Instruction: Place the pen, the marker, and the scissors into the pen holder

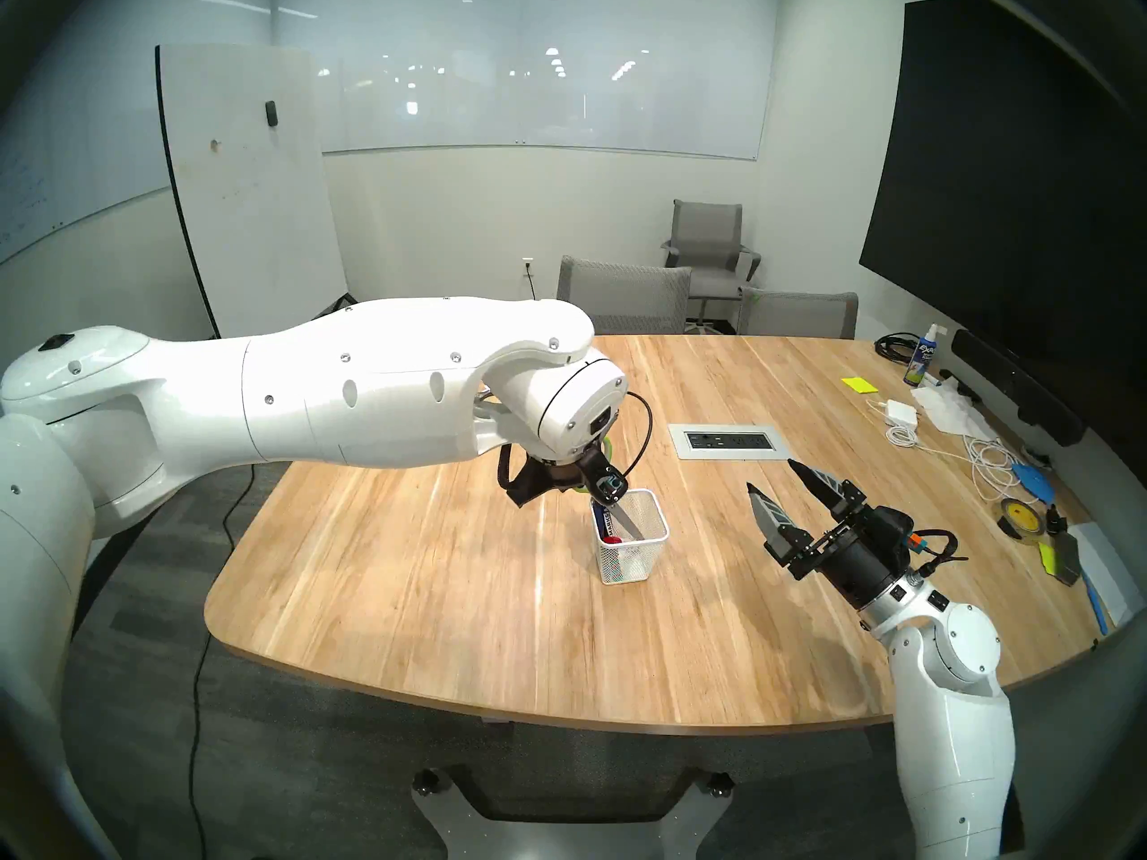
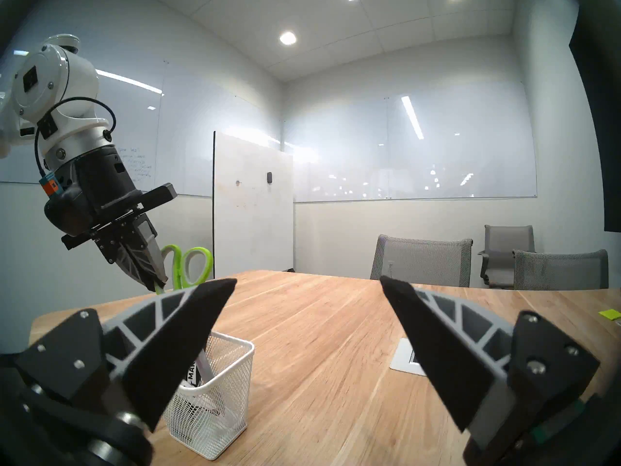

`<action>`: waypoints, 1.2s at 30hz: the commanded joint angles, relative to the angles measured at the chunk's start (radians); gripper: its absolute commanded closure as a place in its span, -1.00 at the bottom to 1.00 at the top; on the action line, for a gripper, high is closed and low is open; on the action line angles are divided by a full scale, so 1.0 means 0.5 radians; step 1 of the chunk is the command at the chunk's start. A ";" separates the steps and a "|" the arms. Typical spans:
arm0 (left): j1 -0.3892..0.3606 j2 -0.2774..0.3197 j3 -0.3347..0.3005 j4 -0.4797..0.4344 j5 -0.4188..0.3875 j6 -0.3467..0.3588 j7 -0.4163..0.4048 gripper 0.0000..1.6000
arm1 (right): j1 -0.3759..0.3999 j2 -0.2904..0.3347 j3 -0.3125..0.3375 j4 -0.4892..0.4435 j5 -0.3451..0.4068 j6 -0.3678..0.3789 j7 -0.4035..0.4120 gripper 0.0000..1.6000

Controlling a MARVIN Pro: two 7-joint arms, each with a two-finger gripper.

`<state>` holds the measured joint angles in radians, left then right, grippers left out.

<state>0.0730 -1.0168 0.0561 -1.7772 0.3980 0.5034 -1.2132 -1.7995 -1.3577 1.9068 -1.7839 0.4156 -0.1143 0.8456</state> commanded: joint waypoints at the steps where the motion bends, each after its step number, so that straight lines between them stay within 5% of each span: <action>1: -0.006 -0.078 -0.015 0.021 -0.004 -0.012 0.009 1.00 | 0.019 0.001 -0.005 -0.034 0.002 0.003 0.000 -1.00; 22: -0.026 -0.063 0.036 -0.008 0.040 -0.065 -0.018 1.00 | 0.022 -0.008 0.001 -0.035 -0.004 0.007 0.007 -1.00; 25: -0.014 -0.036 0.009 -0.028 0.027 -0.020 -0.005 -1.00 | 0.022 -0.009 0.002 -0.034 -0.005 0.007 0.009 -1.00; 36: 0.012 0.061 -0.109 -0.097 -0.031 0.162 0.050 -1.00 | 0.024 -0.013 0.005 -0.033 -0.008 0.007 0.013 -1.00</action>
<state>0.0805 -1.0204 0.0640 -1.8084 0.4095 0.5167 -1.2122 -1.7972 -1.3653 1.9117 -1.7839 0.4097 -0.1114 0.8522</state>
